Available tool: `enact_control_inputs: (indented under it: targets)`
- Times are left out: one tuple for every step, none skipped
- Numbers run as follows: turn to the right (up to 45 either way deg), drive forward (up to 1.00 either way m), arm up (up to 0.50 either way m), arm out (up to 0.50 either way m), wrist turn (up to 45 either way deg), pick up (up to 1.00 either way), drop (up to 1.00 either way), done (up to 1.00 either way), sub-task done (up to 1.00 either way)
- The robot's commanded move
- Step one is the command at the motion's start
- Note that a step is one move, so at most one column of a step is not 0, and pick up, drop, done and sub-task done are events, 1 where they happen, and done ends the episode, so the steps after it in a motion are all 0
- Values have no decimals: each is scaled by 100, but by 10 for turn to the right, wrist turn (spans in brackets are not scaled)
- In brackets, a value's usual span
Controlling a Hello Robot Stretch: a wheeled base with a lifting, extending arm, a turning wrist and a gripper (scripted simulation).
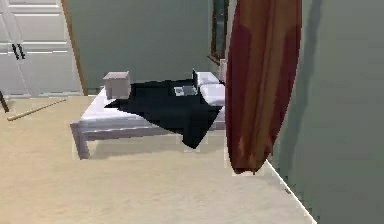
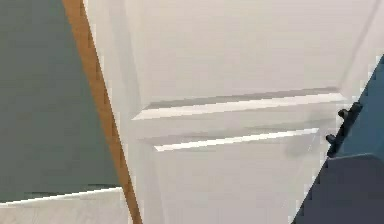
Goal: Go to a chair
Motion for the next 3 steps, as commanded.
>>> enact_control_inputs:
  targets:
    - [0, 30, 0, 0, 0, 0, 0, 0, 0]
    - [-450, 0, 0, 0, 0, 0, 0, 0, 0]
    - [-30, 0, 0, 0, 0, 0, 0, 0, 0]
